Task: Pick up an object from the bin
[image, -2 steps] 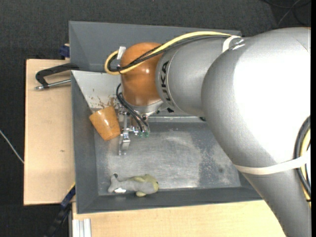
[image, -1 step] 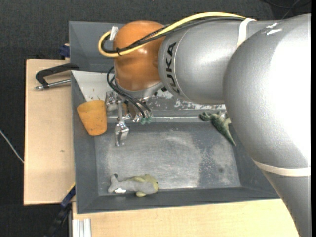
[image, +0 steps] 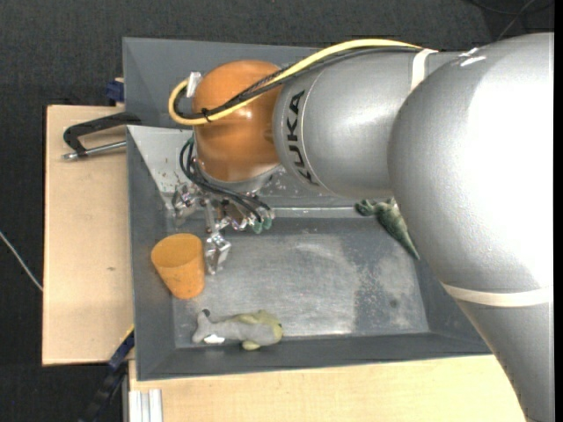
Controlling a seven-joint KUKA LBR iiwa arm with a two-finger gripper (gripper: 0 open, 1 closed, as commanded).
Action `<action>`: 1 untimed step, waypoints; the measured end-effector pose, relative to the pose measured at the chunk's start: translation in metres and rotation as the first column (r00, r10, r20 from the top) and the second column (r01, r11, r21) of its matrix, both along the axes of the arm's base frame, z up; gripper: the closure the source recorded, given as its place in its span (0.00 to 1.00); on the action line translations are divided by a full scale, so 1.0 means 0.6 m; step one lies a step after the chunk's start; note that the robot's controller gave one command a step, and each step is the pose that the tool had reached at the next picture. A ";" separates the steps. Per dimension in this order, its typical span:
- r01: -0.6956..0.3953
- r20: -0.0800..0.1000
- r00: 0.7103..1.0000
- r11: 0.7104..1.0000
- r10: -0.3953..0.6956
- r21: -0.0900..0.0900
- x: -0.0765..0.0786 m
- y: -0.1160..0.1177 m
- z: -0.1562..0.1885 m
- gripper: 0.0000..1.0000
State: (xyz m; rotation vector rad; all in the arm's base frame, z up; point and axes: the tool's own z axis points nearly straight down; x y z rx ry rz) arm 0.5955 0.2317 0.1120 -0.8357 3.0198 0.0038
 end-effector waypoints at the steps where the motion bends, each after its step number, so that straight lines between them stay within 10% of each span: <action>1: 0.004 -0.001 1.000 1.000 -0.004 -0.015 0.004 -0.014 -0.002 1.00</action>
Offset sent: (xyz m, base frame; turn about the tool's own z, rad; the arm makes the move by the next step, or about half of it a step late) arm 0.0000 0.0000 0.0000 0.0000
